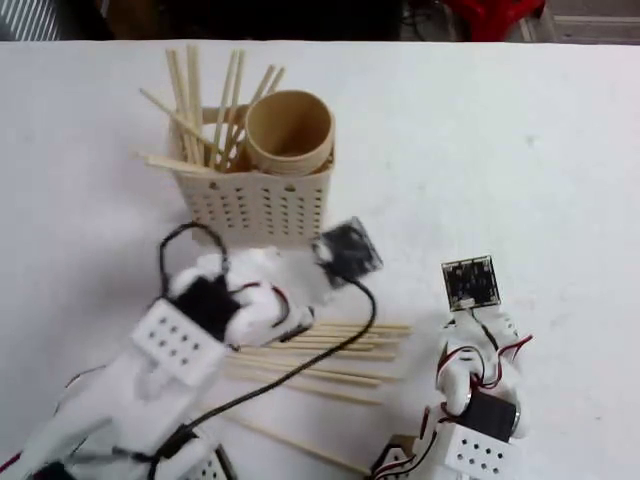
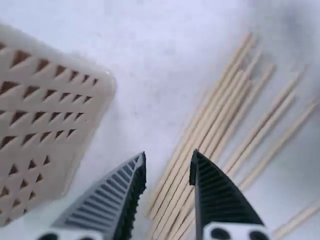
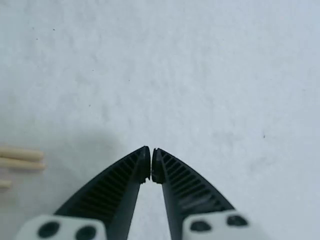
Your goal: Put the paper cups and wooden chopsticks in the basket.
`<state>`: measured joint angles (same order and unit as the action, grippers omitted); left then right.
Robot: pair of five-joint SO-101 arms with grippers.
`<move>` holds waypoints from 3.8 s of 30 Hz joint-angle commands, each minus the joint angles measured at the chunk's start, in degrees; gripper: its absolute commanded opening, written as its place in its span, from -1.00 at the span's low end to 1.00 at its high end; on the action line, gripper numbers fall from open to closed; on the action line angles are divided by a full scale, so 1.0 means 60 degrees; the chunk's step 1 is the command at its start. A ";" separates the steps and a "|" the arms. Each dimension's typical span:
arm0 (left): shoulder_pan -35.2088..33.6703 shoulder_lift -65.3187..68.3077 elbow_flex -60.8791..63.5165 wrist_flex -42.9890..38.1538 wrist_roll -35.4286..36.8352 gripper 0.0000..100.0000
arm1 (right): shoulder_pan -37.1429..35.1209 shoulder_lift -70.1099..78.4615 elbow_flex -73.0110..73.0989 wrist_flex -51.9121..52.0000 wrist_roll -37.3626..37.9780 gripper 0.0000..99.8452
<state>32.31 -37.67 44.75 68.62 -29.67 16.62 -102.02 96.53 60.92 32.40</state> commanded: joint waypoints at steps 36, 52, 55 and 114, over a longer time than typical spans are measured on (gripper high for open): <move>0.0081 0.4842 -0.0469 -0.2989 -0.1436 -0.73 | 0.0066 -0.0095 0.0059 0.0022 0.0029 -0.95; 0.0007 0.7143 -0.1861 -0.3121 -0.1392 -0.74 | 0.0066 -0.0095 0.0059 0.0022 0.0029 -0.95; 0.0007 0.7143 -0.1875 -0.3136 -0.1392 -0.74 | 0.0066 -0.0095 0.0059 0.0022 0.0029 -0.95; -0.1136 0.3407 -1.5150 0.5509 0.1861 -0.95 | 0.0066 -0.0095 0.0059 0.0022 0.0029 -0.95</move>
<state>26.15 -9.98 -52.31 102.29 -18.68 16.62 -102.11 96.53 60.92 32.40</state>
